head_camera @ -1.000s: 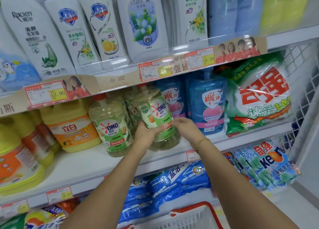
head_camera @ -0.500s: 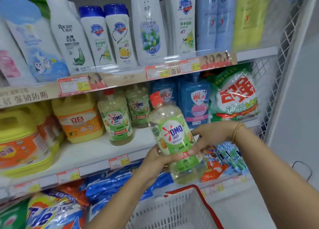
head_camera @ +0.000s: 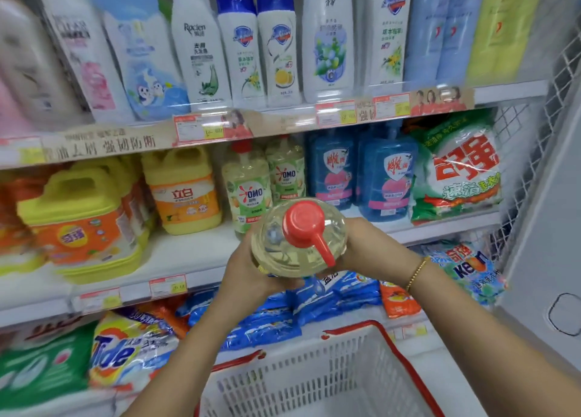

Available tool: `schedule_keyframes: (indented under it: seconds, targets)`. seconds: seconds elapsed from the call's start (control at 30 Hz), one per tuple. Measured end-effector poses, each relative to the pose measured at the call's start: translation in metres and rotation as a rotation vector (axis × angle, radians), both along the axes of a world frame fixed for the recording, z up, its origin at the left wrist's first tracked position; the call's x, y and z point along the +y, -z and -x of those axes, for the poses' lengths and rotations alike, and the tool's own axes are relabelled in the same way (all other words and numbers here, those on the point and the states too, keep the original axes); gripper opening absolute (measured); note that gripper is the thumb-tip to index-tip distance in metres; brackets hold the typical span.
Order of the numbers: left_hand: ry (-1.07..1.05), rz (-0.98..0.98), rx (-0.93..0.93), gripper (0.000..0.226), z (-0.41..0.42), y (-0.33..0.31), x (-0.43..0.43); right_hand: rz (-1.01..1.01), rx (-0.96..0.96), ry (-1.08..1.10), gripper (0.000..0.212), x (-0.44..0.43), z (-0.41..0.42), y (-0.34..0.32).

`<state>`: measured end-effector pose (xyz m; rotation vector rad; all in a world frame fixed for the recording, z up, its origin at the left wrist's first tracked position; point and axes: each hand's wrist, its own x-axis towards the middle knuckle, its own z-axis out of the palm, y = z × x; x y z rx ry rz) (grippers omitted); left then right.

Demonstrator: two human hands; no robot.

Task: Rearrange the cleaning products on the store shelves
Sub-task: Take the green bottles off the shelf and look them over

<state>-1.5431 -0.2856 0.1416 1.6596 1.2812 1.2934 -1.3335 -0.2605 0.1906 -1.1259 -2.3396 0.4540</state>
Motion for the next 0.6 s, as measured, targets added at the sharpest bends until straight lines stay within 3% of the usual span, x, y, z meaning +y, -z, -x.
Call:
schedule_keyframes:
  seconds: [0.17,0.27,0.47,0.6]
  targets:
    - [0.016,0.016,-0.173,0.086,0.016,-0.001,-0.013,0.080,0.296,-0.068,0.069,-0.005,0.015,0.017]
    - [0.011,0.003,-0.324,0.078,0.017,-0.003,-0.017,-0.019,0.425,-0.025,0.065,-0.016,0.024,0.027]
    - [0.091,0.016,-0.685,0.092,0.010,-0.010,-0.016,-0.274,0.292,0.009,0.091,-0.025,0.034,0.051]
    - [0.106,0.045,-0.766,0.093,0.004,-0.010,-0.017,-0.421,0.269,0.025,0.104,-0.021,0.041,0.063]
